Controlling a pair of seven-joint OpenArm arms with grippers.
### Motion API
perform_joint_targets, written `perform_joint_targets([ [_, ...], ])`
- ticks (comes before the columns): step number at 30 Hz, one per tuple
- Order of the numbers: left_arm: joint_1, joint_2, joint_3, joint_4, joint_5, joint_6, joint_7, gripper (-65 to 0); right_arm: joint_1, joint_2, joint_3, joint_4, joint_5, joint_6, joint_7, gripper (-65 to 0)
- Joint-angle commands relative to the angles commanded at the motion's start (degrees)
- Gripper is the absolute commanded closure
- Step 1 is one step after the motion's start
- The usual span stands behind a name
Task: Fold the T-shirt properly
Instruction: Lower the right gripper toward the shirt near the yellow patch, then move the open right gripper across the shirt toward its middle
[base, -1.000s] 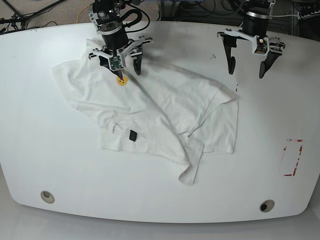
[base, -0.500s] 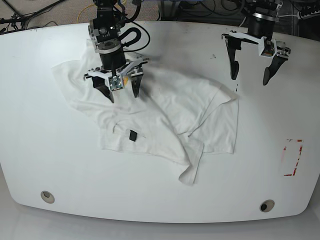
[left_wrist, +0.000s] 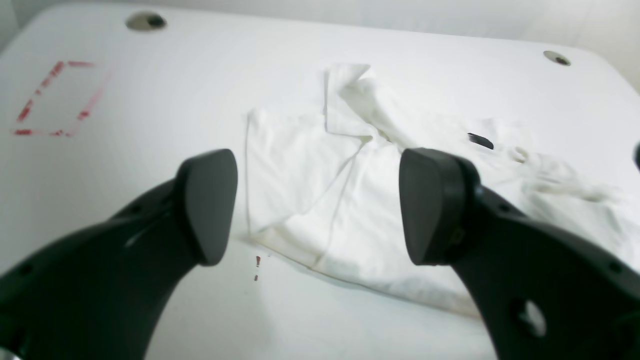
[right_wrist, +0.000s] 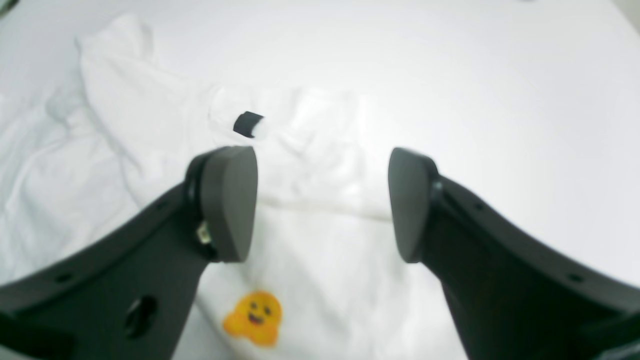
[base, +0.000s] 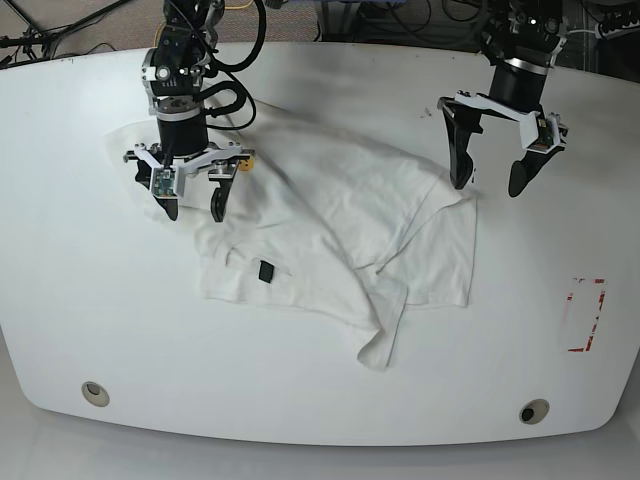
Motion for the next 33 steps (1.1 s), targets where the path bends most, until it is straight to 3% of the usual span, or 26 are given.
perform_joint_targets([
  [6, -0.6, -0.2, 1.2, -1.3, 3.1, 3.1, -1.6, -48.1, 1.3, 2.5, -1.7, 0.2, -2.9, 5.49, -5.7, -38.7],
  [8, -0.8, -0.5, 1.5, -1.9, 4.5, 5.1, -2.2, -48.1, 4.0, 3.9, -3.0, -1.1, -5.1, 8.75, -9.8, -38.6],
  [10, -0.8, -0.5, 1.7, -2.3, 5.8, 5.5, -2.4, -47.9, 5.6, 4.5, -4.1, -1.9, -5.6, 8.99, -11.4, -38.8],
  [14, -0.6, -0.5, 1.5, -3.0, 8.4, 5.8, -2.9, -47.8, 8.9, 5.6, -7.6, -3.9, -6.8, 7.5, -14.1, -40.2],
  [18, -0.1, -0.6, 1.1, -3.4, 10.9, 5.9, -3.8, -47.6, 13.2, 6.4, -12.1, -6.2, -7.1, 4.59, -17.4, -42.5],
  [20, -0.2, -0.3, 0.9, -2.1, 13.4, 6.8, -4.4, -46.8, 18.7, 6.6, -15.7, -8.7, -8.5, 2.74, -21.8, -43.7],
  [30, 0.0, -0.1, 0.7, -2.2, 13.6, 6.9, -4.6, -46.4, 23.2, 5.4, -17.5, -12.7, -8.3, 2.72, -23.0, -42.9],
  [33, -0.2, 0.0, 0.7, -1.2, 11.8, 6.2, -4.4, -46.4, 23.6, 4.5, -19.8, -13.5, -7.9, 1.74, -22.1, -42.4],
])
